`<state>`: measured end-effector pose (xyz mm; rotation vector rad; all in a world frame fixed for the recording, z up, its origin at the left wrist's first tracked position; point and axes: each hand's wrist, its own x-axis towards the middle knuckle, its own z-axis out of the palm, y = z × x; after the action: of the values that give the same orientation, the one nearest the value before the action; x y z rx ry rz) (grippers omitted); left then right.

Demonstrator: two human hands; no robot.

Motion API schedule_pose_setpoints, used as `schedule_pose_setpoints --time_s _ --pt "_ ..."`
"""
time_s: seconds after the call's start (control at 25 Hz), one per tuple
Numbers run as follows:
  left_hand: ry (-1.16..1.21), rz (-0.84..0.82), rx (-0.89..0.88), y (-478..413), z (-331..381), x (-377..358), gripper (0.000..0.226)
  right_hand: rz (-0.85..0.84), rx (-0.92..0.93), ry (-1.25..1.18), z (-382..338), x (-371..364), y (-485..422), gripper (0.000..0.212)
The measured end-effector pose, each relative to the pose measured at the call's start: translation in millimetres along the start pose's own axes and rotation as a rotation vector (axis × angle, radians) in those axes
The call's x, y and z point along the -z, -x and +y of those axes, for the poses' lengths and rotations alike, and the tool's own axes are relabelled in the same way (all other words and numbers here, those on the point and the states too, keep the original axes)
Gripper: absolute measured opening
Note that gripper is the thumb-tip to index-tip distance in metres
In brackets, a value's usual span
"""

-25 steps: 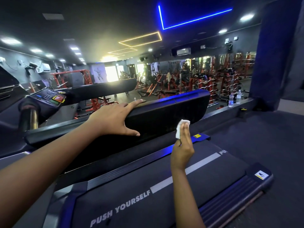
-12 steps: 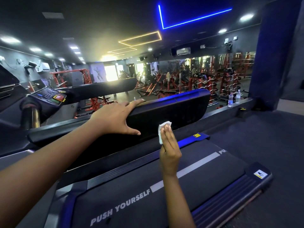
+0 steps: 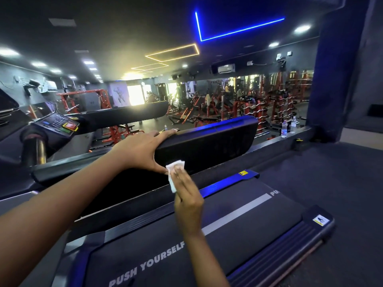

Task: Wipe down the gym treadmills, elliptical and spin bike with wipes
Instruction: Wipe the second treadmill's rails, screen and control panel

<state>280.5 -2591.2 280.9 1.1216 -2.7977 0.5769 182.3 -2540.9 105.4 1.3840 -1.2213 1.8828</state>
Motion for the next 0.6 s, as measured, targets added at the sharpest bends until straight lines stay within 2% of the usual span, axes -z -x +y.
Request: schedule_pose_setpoints --time_s 0.08,0.2,0.32,0.48,0.52,0.6 --pt "0.015 -0.028 -0.003 -0.1 0.2 1.9 0.114 -0.038 0.057 0.015 12.6 -2.0 14.6 0.045" --pt "0.007 -0.027 0.007 -0.5 1.3 1.6 0.116 0.001 0.073 0.070 38.9 6.7 9.9 0.042" --pt "0.005 -0.028 0.014 -0.3 2.3 2.5 0.115 0.074 -0.039 0.094 63.6 16.1 -1.4 0.046" --pt "0.003 -0.027 0.025 0.3 3.3 1.9 0.114 0.265 -0.302 0.092 79.8 30.7 -27.8 0.053" --pt "0.002 -0.025 0.025 0.4 3.7 1.8 0.114 0.285 -0.285 0.071 72.0 29.4 -36.9 0.050" --pt "0.003 -0.014 0.029 0.1 3.8 2.4 0.114 0.214 -0.120 0.024 46.8 19.6 -51.4 0.044"
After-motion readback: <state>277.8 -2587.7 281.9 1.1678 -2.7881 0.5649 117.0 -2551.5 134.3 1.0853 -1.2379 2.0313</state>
